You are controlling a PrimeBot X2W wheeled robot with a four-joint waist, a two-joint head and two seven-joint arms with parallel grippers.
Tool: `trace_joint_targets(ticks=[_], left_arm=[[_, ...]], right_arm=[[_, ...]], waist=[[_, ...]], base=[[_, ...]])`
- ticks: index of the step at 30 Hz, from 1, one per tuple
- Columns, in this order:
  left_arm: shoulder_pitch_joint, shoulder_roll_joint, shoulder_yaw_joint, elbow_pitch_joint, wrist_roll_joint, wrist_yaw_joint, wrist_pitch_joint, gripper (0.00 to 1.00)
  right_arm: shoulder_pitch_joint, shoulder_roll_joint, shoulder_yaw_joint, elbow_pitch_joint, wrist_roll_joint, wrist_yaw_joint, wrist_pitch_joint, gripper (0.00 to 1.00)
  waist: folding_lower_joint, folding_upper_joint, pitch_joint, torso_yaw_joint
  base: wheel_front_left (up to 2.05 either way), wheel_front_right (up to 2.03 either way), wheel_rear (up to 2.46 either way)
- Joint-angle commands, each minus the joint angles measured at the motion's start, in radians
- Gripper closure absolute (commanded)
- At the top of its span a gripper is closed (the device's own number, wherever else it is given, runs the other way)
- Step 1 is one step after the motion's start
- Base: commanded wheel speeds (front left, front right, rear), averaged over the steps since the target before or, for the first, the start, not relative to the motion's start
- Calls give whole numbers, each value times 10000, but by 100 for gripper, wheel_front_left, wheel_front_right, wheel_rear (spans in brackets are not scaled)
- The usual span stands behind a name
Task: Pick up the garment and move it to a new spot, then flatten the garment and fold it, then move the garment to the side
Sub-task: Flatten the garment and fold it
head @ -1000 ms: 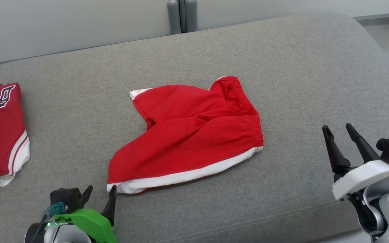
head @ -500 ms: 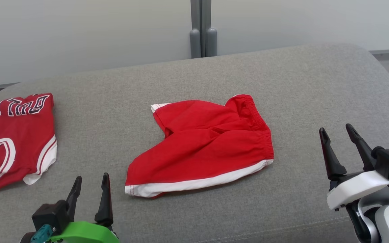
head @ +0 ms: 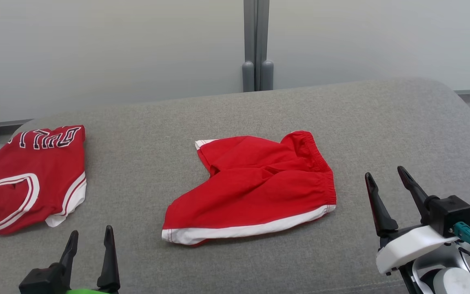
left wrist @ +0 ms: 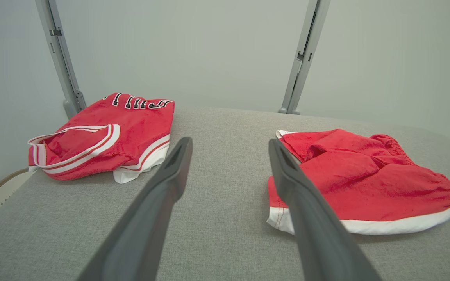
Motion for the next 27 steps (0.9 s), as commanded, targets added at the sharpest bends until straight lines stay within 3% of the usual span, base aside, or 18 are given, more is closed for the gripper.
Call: trace_joint_targets(ticks=[1,17,22,27], left_arm=[[148,47,42,-43,-95,29,-36,0],[166,-130,-194,49,-222,-114,187,0],[-96,-201,-584,498,-280,-505,516,0],[-622,-480,-1066,1438,-424,-1194,1012,0]], right_arm=[[124,25,-32,-32,-88,-7,45,0],[220,206,47,281,116,-7,35,0],[199,116,133,426,185,-7,134,0],[92,49,179,675,225,-7,142,0]], waist=[[1,0,-32,18],[1,0,-120,-45],[1,0,-12,-123],[1,0,212,-239]], base=[[0,0,0],[0,0,0],[0,0,0],[0,0,0]])
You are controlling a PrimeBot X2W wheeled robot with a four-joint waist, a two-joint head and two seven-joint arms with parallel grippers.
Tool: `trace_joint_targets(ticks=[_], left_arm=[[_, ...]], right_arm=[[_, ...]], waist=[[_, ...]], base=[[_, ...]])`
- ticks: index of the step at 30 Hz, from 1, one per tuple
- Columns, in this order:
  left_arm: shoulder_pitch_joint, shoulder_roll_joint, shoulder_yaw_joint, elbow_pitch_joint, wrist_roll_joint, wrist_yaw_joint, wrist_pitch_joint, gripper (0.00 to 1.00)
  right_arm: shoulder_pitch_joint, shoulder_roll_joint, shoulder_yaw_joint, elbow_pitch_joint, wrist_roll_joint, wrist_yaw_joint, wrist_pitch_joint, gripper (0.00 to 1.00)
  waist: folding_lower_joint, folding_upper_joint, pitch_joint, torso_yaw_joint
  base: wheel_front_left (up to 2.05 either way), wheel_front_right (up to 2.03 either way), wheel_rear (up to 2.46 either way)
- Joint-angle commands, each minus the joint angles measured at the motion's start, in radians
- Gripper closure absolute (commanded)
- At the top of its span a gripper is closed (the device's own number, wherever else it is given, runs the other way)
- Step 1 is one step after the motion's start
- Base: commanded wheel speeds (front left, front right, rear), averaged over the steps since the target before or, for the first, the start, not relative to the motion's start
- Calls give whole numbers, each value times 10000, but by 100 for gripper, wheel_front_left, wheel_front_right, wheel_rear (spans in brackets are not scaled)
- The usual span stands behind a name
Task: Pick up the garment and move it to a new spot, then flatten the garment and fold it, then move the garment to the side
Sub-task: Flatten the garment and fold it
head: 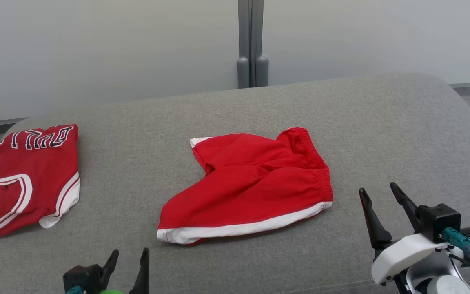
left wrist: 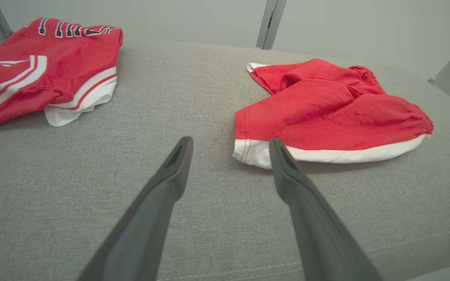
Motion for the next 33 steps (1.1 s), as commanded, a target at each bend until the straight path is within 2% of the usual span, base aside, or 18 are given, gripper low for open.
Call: trace_joint_targets(ticks=[1,5,20,27,33], left_arm=[[-388,-141,-126,455,-76,-313,135,0],[-941,-528,-379,1563,-241,-894,321,0],[-2494,-1513,-395,4821,-555,-2205,-135,0],[-2943,-1828,-511,5621,-429,-2611,-390,0],[-2999,-1956,-614,5727,-309,-2729,-598,0]], right_arm=[[-122,-10,40,104,57,-7,-56,0],[-233,-55,198,211,99,-7,-87,0],[-609,-341,405,248,192,-7,-111,0],[-660,-330,372,276,172,-7,-126,0],[-689,-289,261,308,85,-7,-208,0]], waist=[[1,-1,167,-108],[1,-1,405,-332],[1,-1,1159,-1121],[1,-1,1254,-1194],[1,-1,1285,-1124]], base=[[0,0,0],[0,0,0],[0,0,0],[0,0,0],[0,0,0]])
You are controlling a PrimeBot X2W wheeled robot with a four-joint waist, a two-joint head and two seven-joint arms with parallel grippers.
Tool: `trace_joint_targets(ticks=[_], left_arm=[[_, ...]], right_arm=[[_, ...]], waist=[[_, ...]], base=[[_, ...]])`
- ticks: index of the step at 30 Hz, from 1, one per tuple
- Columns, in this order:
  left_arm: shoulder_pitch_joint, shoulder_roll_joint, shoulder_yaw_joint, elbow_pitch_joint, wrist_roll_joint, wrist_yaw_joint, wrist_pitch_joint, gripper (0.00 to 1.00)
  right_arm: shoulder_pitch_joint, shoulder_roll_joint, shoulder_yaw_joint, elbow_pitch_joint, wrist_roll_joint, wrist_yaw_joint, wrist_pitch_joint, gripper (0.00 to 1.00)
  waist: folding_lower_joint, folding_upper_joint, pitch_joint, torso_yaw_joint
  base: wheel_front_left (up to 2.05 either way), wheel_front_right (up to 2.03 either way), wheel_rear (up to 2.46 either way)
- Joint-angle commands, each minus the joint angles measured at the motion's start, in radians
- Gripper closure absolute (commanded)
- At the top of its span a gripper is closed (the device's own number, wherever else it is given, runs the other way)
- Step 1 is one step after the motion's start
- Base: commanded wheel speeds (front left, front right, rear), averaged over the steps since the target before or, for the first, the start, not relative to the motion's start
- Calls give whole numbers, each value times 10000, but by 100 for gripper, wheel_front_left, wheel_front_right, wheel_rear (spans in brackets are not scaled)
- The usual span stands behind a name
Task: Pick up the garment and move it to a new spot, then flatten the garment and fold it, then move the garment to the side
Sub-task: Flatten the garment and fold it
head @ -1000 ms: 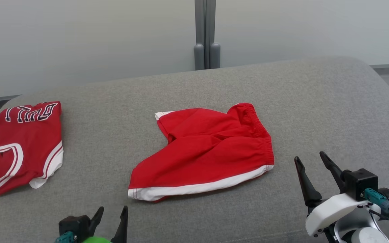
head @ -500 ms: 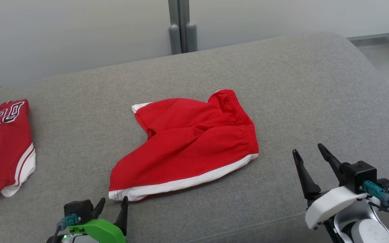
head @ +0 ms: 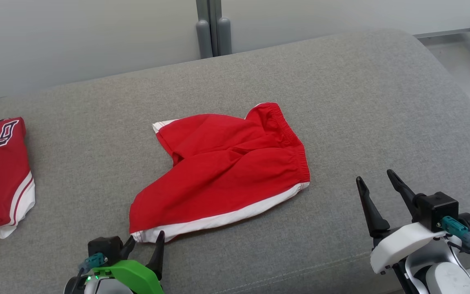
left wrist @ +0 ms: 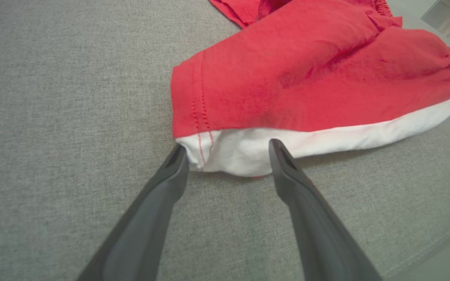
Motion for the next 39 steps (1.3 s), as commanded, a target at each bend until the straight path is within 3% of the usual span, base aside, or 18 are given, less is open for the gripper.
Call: trace_joint_targets(ticks=[1,4,5,6,7,12,14,18,28,39], left_arm=[[-127,24,-16,32,94,-50,-84,0],[-248,-14,-27,171,141,-106,-161,0],[-303,-71,28,199,137,-125,-198,5],[-334,-107,58,254,156,-150,-230,19],[-352,-118,58,321,207,-168,-244,49],[-481,-170,41,474,420,-192,-349,89],[-503,-122,48,403,524,-167,-353,100],[-526,-32,5,201,679,-146,-366,100],[-811,-23,-249,-604,1048,13,-210,100],[-986,-111,-507,-1015,1194,103,-15,100]], right_arm=[[-116,24,18,43,-45,-7,-70,0],[-226,16,138,68,-30,-7,-94,0],[-250,-2,159,76,-15,-7,-97,0],[-265,-37,168,84,-18,-7,-101,0],[-285,-65,170,100,-23,-7,-95,0],[-455,-169,223,190,-37,-7,-70,0],[-535,-242,333,310,-55,-7,32,0],[-842,-639,779,871,145,-7,188,0],[-2756,-1659,3422,4057,1439,-8,-148,0],[-4627,-1561,5507,6772,2581,-8,-1285,0]], waist=[[0,0,20,17],[0,0,73,-9],[0,0,98,-15],[0,0,124,-18],[0,0,153,-21],[0,0,298,34],[0,0,357,115],[0,0,429,317],[0,0,719,1132],[0,0,1032,1525]], base=[[0,0,0],[0,0,0],[0,0,0],[0,0,0],[0,0,0],[0,0,0],[0,0,0],[0,0,0],[0,0,0],[0,0,0]])
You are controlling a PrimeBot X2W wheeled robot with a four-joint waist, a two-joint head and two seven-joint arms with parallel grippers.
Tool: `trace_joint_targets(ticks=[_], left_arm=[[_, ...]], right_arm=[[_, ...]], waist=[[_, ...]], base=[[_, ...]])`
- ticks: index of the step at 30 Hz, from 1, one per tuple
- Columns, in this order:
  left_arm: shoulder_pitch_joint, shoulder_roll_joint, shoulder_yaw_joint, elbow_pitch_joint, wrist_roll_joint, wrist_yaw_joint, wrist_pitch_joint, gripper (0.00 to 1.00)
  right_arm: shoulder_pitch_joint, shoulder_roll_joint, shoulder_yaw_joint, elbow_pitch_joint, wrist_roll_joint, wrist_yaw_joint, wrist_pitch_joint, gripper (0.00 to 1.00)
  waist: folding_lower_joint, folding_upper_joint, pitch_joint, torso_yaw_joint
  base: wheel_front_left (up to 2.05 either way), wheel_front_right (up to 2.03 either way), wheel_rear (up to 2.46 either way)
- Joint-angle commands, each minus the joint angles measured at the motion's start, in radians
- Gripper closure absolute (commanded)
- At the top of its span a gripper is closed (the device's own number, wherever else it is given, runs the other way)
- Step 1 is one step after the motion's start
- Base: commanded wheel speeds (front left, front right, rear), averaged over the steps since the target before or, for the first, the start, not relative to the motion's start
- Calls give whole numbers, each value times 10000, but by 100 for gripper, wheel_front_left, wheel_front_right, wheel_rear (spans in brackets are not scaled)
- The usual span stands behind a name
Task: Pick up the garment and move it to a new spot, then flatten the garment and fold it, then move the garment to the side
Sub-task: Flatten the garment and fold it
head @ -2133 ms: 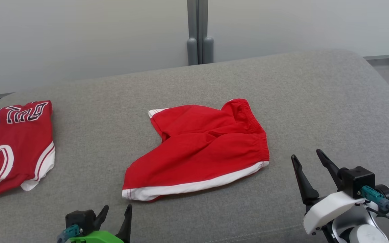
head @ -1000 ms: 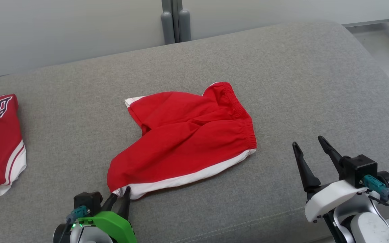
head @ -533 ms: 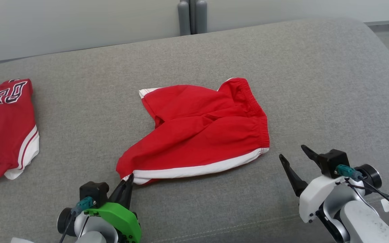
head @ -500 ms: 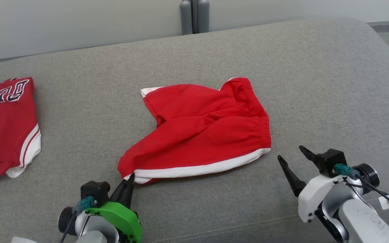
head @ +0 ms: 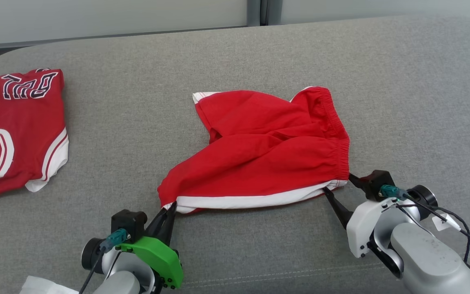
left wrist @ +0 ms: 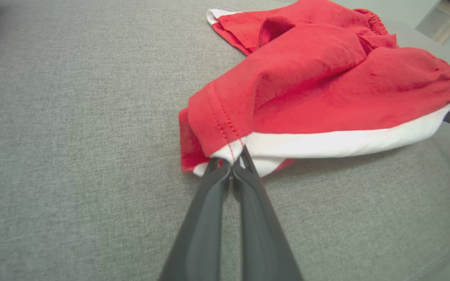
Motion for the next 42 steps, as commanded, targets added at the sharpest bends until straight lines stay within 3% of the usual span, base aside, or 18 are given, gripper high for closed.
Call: trace_joint_targets(ticks=[1,3,5,7,14,22,30,35,39,42], left_arm=[[-175,0,-9,-43,86,38,14,100],[-184,14,-21,-70,79,47,26,100],[-184,33,-32,-89,70,58,33,100],[-166,50,-38,-101,52,68,29,100],[-184,253,56,-421,-7,133,42,100],[-328,897,271,-1682,-391,17,867,100],[-990,2078,988,-4579,-993,207,2342,100],[-1769,2485,1429,-5864,-1400,386,3282,100],[-2670,2484,1662,-5739,-1768,356,4012,100],[-3619,2163,1636,-4960,-1946,205,4480,100]], right_arm=[[-272,41,285,279,224,-10,-156,14],[-487,55,590,520,433,-10,-286,55],[-664,65,873,713,568,-10,-441,72],[-807,72,1152,813,725,-10,-604,100],[-1139,-120,1669,615,1544,-10,-938,100],[-1535,-903,1830,-474,2511,-10,-745,100],[-2075,-1998,1186,-2547,3101,-10,50,100],[-2475,-2369,675,-3711,2984,-10,893,100],[-3055,-2280,642,-3950,2878,-10,1736,100],[-3835,-2041,789,-3441,2950,-10,2259,100]], waist=[[0,0,77,61],[0,0,100,62],[0,0,110,51],[0,0,96,26],[0,0,-151,-151],[0,0,-784,-308],[0,0,-1812,-415],[0,0,-2072,-410],[0,0,-2021,-329],[0,0,-1803,-225]], base=[[0,0,0],[0,0,0],[0,0,0],[0,0,0],[0,0,0],[0,0,0],[0,0,0],[0,0,0],[0,0,0],[0,0,0]])
